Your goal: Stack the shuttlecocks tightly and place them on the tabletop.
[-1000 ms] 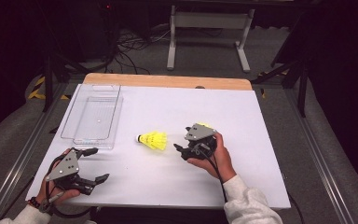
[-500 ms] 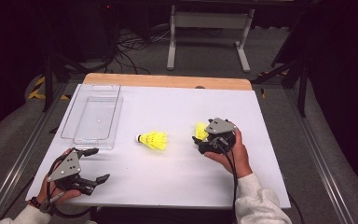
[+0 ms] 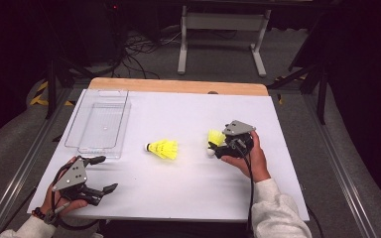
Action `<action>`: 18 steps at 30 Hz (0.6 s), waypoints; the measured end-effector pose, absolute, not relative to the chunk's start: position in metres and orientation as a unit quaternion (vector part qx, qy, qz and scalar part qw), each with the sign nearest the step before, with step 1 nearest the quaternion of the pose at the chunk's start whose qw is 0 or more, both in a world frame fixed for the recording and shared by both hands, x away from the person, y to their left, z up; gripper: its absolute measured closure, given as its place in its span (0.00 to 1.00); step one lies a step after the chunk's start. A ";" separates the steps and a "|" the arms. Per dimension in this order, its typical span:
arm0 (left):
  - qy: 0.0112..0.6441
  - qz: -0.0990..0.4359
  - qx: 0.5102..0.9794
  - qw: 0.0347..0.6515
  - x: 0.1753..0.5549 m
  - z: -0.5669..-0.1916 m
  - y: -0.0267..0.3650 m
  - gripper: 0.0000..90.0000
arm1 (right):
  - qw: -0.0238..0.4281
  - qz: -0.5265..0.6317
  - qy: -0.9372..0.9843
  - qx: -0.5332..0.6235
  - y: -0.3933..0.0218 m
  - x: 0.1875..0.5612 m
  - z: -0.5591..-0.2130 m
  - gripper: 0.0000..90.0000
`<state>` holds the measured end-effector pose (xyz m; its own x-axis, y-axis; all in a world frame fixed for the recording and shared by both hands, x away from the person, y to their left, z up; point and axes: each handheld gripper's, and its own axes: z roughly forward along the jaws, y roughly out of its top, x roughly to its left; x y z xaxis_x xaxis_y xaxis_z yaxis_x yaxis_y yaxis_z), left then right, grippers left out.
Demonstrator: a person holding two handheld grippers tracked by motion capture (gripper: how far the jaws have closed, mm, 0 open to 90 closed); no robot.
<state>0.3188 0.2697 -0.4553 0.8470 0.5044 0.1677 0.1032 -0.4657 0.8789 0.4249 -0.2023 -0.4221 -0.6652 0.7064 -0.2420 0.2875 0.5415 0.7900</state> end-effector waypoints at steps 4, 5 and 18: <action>0.183 0.208 0.833 0.479 0.319 -0.456 0.269 0.09 | 0.263 0.374 0.838 0.297 -0.205 0.431 -0.424 0.17; 0.184 0.209 0.833 0.478 0.319 -0.456 0.268 0.09 | 0.250 0.370 0.844 0.297 -0.206 0.434 -0.426 0.17; 0.190 0.216 0.835 0.470 0.311 -0.457 0.272 0.09 | 0.239 0.368 0.846 0.303 -0.214 0.444 -0.428 0.21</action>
